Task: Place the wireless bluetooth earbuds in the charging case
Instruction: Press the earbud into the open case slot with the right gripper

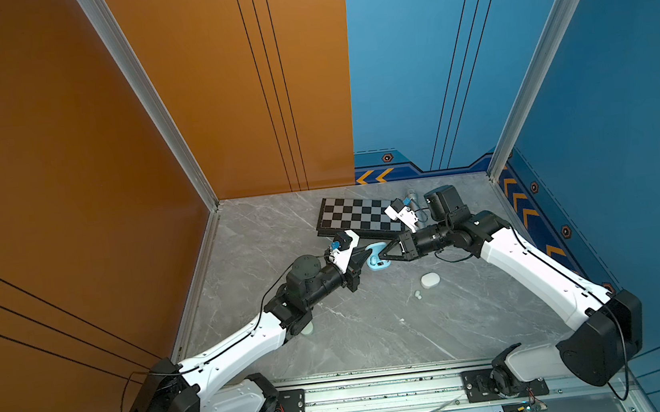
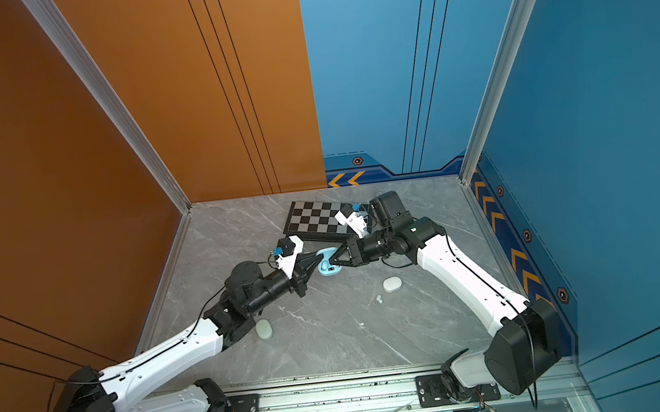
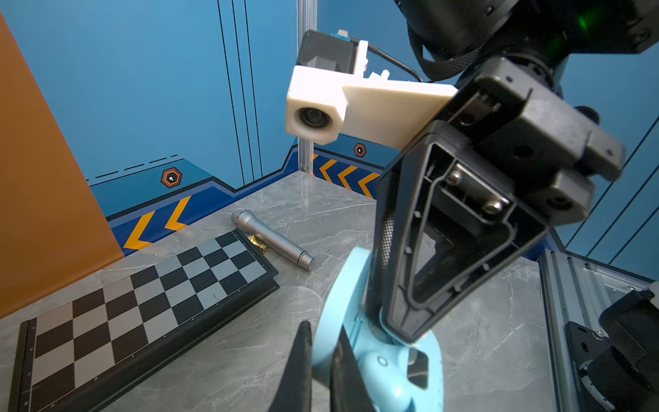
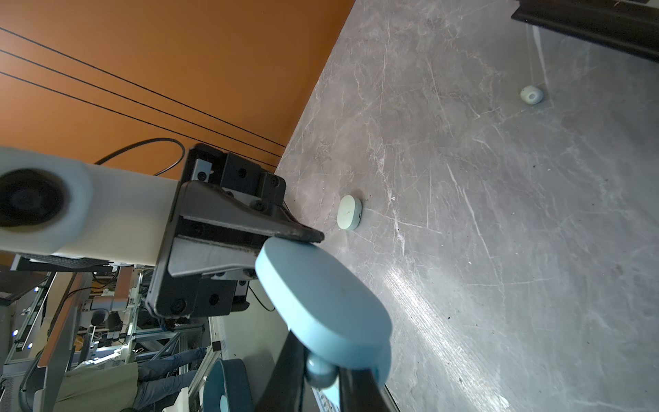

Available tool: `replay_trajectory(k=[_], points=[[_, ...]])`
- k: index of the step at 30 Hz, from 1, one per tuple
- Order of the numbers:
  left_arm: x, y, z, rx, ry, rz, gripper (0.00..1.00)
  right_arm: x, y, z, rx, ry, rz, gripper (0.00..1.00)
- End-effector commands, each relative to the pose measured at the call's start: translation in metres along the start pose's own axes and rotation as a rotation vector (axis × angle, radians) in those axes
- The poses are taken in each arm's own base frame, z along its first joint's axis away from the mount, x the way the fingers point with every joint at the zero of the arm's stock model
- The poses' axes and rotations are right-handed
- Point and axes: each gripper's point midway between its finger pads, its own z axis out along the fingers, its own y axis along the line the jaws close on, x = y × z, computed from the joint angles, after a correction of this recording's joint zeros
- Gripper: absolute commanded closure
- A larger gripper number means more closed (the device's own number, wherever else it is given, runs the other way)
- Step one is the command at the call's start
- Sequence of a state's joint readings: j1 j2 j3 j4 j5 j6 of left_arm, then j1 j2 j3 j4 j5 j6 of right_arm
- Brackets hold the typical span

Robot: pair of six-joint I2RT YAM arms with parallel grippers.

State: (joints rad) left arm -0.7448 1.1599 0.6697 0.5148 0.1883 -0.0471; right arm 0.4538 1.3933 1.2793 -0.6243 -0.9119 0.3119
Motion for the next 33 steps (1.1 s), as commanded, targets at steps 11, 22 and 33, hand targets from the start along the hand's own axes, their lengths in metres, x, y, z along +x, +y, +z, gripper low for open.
replay_trajectory(k=[11, 22, 33], points=[[-0.023, -0.001, 0.001, 0.019, -0.057, 0.001, 1.00, 0.002, -0.009, -0.002, 0.067, -0.003, -0.039, 0.68], [-0.019, -0.006, 0.004, 0.036, -0.045, -0.008, 1.00, -0.016, -0.017, -0.014, 0.192, -0.072, -0.053, 0.63], [-0.018, -0.005, 0.007, 0.029, -0.041, -0.006, 1.00, -0.025, -0.014, -0.023, 0.231, -0.116, -0.070, 0.61]])
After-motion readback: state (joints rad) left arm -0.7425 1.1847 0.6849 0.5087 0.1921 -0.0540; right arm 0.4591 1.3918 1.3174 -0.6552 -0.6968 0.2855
